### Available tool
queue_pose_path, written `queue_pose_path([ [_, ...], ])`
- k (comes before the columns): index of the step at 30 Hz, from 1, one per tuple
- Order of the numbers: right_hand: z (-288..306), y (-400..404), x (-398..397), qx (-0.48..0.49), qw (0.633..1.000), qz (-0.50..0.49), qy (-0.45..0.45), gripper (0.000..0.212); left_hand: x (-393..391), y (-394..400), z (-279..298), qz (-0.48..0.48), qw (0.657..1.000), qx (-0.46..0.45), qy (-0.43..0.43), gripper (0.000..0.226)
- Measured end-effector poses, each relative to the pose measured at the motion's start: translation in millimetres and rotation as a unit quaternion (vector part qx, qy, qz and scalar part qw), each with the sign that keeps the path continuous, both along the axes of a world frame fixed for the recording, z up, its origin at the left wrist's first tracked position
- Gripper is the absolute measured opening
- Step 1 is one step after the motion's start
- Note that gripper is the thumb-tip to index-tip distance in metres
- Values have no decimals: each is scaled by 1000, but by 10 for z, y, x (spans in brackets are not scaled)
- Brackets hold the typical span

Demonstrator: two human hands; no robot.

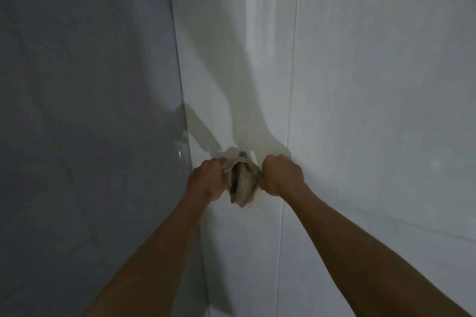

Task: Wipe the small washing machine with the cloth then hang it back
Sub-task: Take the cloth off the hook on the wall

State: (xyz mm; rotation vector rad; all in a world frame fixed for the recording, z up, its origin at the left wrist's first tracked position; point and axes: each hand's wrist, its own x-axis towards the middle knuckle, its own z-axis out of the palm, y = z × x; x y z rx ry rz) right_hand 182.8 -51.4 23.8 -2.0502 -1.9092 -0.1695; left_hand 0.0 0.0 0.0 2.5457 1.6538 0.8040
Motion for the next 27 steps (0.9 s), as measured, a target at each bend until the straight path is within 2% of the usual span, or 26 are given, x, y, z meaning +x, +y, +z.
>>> queue_pose_path([
  [2,4,65,4,12,1000,9,-8,29,37,83,-9,-5,999,-10,-33,30],
  [6,-6,144,-5,15,999,29,-26,27,129,151,-68,9,999,-24,-38,16],
  [8,6,168,14,18,999,40,-26,26,144,144,-75,15,998,-13,-53,18],
  [14,181,151,56,-4,998,56,40,31,16,123,52,29,996,-18,-86,19],
  [17,304,65,72,-4,995,66,77,26,-110,41,142,32,993,-12,-111,18],
  [20,403,-146,15,-5,988,72,135,26,-251,-190,231,26,987,-22,-156,15],
  [22,452,-313,-55,-23,975,76,206,24,-315,-357,271,16,981,-40,-187,18],
  [25,444,-681,-216,-72,914,72,392,28,-435,-726,324,-3,973,-54,-224,24],
  [27,380,-926,-322,-83,879,67,465,24,-502,-966,315,-12,965,-72,-252,25],
])
